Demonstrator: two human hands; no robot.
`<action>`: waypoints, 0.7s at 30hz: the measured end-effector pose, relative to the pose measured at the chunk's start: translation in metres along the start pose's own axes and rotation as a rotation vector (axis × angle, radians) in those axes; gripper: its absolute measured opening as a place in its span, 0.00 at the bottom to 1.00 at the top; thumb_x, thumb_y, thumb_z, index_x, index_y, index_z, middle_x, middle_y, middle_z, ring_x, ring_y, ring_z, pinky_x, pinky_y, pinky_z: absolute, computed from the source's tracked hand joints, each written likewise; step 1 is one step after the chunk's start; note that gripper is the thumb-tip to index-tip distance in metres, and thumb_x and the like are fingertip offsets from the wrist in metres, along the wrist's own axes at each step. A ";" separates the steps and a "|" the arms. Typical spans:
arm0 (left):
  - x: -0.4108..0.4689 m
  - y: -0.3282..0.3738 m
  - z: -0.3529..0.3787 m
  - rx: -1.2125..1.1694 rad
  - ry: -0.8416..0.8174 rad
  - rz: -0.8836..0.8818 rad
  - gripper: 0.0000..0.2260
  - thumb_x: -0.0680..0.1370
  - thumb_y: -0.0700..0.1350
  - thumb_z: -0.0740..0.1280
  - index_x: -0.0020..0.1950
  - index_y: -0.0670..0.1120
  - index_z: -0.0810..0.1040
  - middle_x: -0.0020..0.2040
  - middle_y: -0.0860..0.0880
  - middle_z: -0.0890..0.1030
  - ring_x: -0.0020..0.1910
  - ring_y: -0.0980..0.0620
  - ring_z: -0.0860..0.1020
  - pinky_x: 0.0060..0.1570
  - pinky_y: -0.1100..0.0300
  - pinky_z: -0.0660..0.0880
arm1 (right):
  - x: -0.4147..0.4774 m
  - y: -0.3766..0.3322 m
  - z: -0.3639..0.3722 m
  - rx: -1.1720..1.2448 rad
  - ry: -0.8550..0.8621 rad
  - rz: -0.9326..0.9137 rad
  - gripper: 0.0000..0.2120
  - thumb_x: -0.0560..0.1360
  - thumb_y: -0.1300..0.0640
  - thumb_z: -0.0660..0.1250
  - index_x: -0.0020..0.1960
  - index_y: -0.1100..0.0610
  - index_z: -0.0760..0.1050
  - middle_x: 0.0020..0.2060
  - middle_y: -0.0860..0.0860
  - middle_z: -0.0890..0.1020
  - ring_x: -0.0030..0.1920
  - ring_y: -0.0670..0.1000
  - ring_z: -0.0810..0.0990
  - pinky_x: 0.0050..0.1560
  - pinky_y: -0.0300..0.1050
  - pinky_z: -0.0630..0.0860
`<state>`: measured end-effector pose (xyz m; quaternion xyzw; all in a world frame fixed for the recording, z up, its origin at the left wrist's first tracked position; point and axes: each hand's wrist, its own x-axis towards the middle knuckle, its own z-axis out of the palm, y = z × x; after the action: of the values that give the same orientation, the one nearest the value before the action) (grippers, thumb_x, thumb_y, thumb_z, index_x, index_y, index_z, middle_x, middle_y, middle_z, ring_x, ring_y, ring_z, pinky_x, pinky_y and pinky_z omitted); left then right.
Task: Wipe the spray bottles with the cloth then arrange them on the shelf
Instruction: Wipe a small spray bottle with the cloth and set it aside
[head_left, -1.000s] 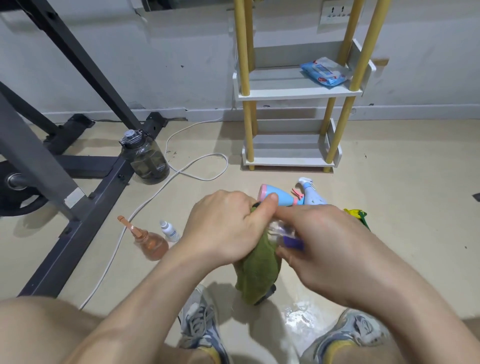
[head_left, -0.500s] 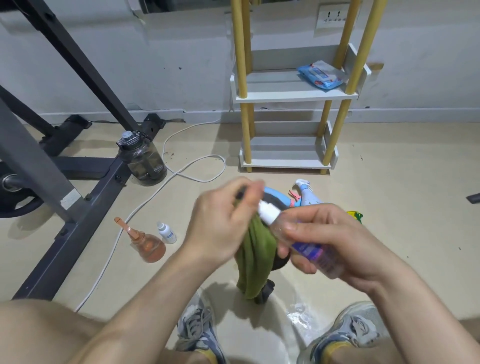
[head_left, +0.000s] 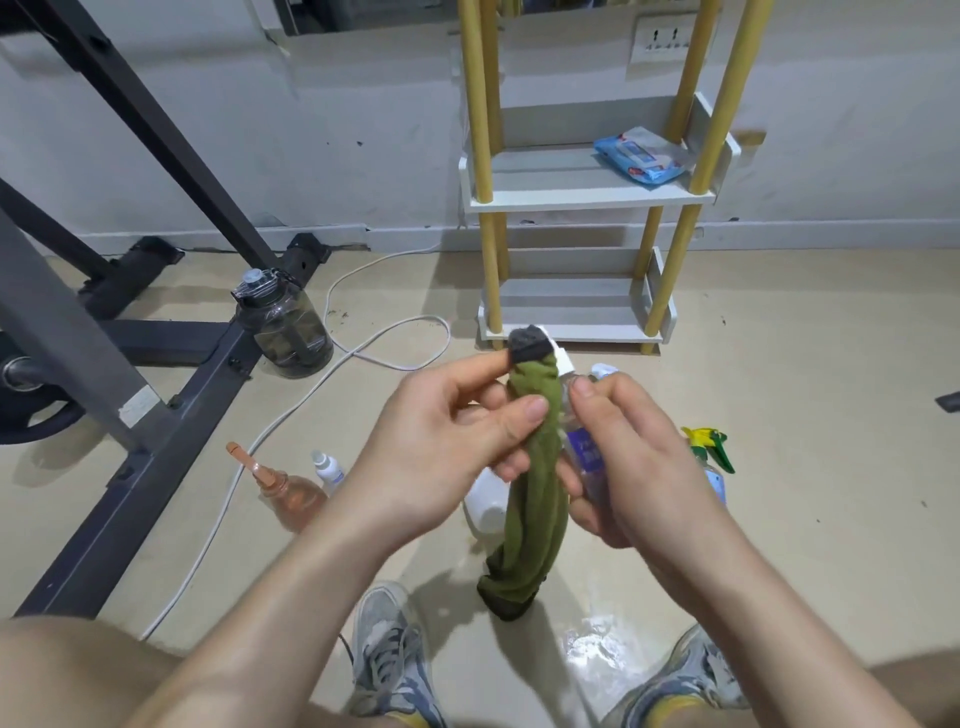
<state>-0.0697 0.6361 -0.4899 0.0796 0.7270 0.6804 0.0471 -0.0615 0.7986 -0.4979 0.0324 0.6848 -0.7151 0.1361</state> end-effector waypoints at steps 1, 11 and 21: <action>0.002 -0.003 0.002 0.109 0.065 0.050 0.11 0.73 0.48 0.74 0.55 0.50 0.83 0.35 0.41 0.69 0.32 0.52 0.72 0.36 0.61 0.72 | -0.001 0.001 0.003 0.022 -0.021 0.001 0.18 0.81 0.44 0.58 0.45 0.59 0.67 0.25 0.55 0.71 0.22 0.51 0.65 0.23 0.34 0.62; -0.001 -0.007 0.031 -0.370 0.201 -0.200 0.23 0.76 0.59 0.68 0.44 0.37 0.77 0.26 0.41 0.73 0.22 0.48 0.70 0.26 0.56 0.68 | -0.012 0.008 0.022 0.288 -0.336 0.287 0.30 0.76 0.33 0.55 0.33 0.59 0.72 0.24 0.57 0.67 0.19 0.50 0.61 0.24 0.41 0.50; 0.006 -0.008 0.033 -0.419 0.275 -0.202 0.10 0.77 0.46 0.67 0.47 0.39 0.77 0.36 0.42 0.79 0.33 0.48 0.78 0.34 0.60 0.76 | -0.001 0.026 0.024 -0.366 0.000 -0.152 0.32 0.77 0.30 0.45 0.32 0.55 0.66 0.24 0.54 0.73 0.25 0.56 0.71 0.27 0.48 0.68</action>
<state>-0.0704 0.6687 -0.4996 -0.0979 0.5741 0.8123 0.0308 -0.0510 0.7742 -0.5216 -0.0447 0.8039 -0.5869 0.0852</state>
